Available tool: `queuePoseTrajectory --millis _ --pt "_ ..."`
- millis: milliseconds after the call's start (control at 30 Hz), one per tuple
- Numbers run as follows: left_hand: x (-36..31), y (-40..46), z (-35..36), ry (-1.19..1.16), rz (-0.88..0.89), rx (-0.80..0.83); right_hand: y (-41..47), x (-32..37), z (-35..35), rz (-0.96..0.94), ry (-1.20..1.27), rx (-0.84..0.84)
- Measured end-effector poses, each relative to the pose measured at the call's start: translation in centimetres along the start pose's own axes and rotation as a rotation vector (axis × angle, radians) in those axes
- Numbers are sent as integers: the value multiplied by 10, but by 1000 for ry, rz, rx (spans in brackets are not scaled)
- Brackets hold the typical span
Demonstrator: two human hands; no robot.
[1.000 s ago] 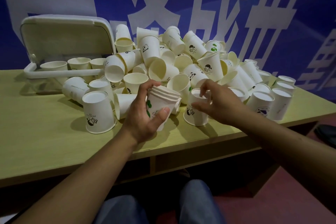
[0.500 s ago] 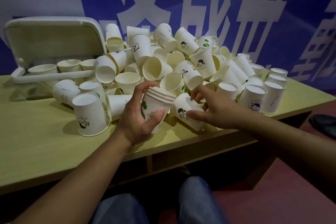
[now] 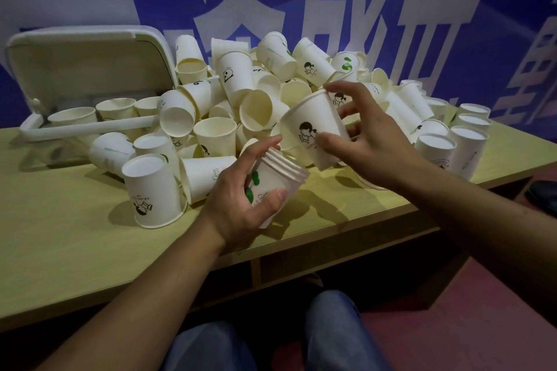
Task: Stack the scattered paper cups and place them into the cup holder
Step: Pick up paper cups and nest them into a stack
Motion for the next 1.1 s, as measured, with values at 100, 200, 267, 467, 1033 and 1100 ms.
queuePoseTrajectory --millis 100,200,267,467,1033,1100 --pt "-3 0 1 -17 2 18 4 10 12 1 112 -22" --pt "-3 0 0 -48 -5 5 8 15 27 27 194 -27" --pt "-3 -1 0 -56 6 -23 9 16 37 30 241 -26" --pt "-5 2 -8 -117 44 -236 8 11 52 5 309 -15" --pt "6 2 -22 -222 20 -544 12 -18 83 -47 -210 243" --pt "7 2 -23 -232 14 -545 14 -16 87 -41 -231 260"
Point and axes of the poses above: each hand's wrist, its own y-axis towards the middle knuckle, its own z-axis out of the palm, x = y × z, the point moved 3 cm from there along y, towards the middle knuckle, and after that the axes turned 13 degrees about -z, right-handed, at the moved point
